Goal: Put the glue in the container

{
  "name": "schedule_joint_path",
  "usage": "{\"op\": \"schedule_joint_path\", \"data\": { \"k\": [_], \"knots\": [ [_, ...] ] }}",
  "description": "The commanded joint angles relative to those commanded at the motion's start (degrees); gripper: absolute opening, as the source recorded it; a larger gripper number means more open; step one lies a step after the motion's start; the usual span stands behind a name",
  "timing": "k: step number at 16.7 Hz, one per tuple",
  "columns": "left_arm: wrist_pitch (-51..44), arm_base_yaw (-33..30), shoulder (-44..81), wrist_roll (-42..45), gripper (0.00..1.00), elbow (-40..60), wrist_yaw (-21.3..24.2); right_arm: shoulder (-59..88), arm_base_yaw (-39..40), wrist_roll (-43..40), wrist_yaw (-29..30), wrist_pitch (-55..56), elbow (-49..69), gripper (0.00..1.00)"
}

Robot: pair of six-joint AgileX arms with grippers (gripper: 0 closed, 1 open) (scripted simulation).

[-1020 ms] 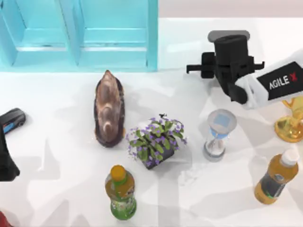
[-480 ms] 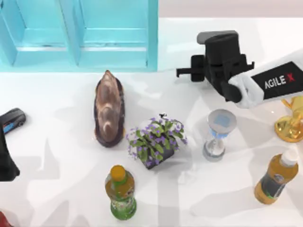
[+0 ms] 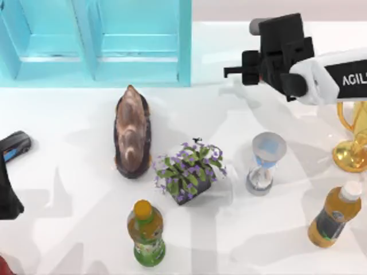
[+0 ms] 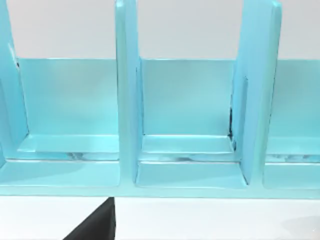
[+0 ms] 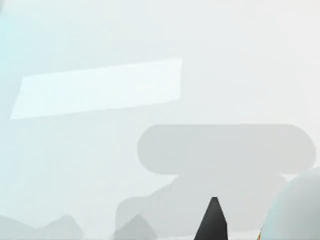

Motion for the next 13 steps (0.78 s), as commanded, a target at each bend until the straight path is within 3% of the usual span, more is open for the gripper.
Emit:
{"op": "schedule_joint_path", "data": {
  "k": [6, 13],
  "knots": [
    [0.0, 0.0, 0.0, 0.0, 1.00, 0.0, 0.0, -3.0, -0.7, -1.1, 3.1, 2.0, 2.2, 0.00],
    [0.0, 0.0, 0.0, 0.0, 1.00, 0.0, 0.0, -3.6, -1.3, -2.6, 1.7, 1.5, 3.0, 0.00]
  ]
}}
